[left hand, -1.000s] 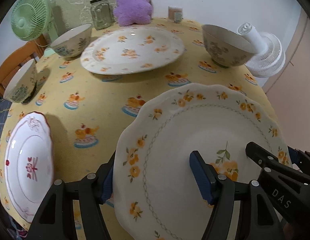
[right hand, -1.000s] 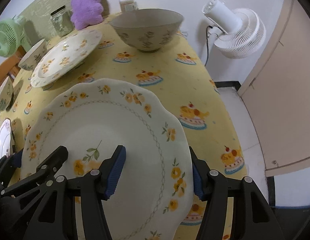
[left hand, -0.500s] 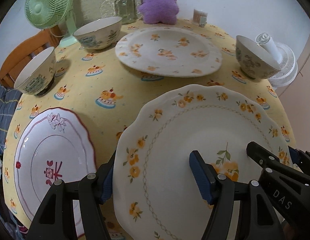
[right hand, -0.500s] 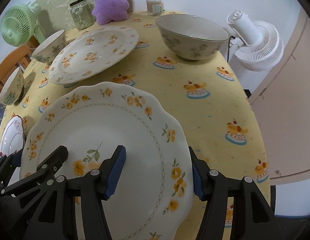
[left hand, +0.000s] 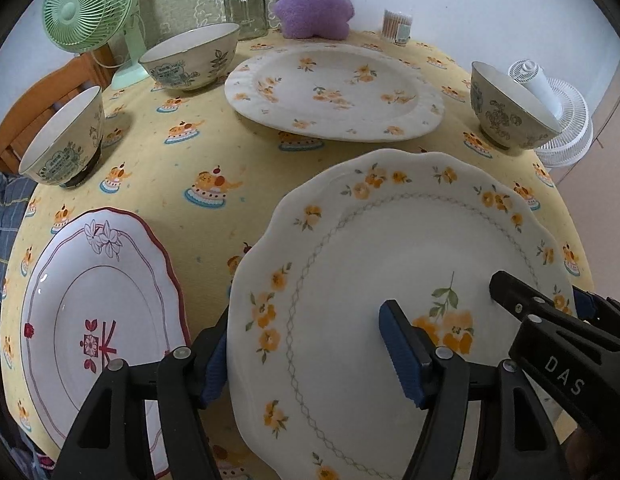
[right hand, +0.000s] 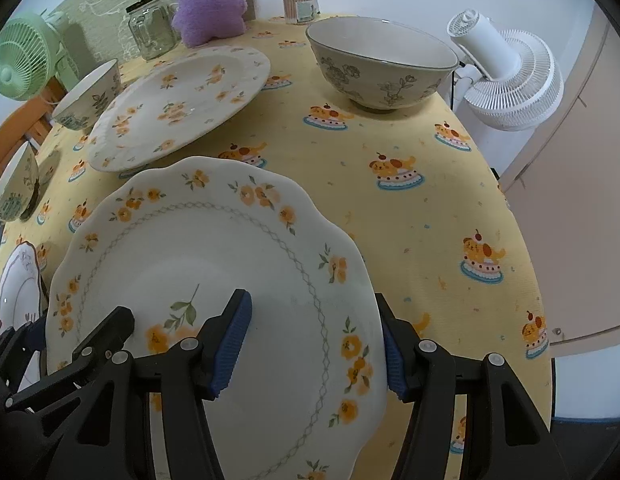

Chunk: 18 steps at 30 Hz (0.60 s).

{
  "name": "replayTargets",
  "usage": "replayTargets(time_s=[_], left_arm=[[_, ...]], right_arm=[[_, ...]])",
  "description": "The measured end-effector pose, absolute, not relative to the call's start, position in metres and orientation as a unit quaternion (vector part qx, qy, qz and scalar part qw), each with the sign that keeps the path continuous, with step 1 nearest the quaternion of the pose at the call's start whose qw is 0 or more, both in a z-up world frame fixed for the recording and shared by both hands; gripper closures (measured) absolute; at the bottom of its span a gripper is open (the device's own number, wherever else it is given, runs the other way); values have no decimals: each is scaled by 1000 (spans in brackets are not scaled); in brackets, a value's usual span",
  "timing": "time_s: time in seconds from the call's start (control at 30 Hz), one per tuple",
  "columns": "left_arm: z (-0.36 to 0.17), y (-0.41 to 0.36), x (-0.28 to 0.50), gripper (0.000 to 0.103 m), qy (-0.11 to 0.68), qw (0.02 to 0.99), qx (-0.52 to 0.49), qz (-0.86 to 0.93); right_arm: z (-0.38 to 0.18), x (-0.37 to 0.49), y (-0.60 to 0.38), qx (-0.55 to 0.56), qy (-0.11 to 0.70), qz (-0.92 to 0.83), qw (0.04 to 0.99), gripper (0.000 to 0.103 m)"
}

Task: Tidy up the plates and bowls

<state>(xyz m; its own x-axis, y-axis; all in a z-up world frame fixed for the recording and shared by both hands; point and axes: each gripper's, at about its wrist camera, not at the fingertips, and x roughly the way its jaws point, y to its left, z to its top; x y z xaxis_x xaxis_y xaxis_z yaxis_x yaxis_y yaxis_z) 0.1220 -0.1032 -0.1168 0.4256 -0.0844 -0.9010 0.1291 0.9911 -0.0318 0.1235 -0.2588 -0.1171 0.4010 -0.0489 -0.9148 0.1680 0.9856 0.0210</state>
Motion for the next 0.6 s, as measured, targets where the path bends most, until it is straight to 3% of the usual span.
replayTargets(time_s=[0.4, 0.6], left_arm=[[-107, -107, 110, 15, 530, 845, 26, -70], [-92, -101, 104, 5, 517, 853, 15, -71]], right_arm=[[-105, 112, -266, 49, 530, -59, 844, 38], [-86, 100, -268, 52, 509, -68, 857, 29]])
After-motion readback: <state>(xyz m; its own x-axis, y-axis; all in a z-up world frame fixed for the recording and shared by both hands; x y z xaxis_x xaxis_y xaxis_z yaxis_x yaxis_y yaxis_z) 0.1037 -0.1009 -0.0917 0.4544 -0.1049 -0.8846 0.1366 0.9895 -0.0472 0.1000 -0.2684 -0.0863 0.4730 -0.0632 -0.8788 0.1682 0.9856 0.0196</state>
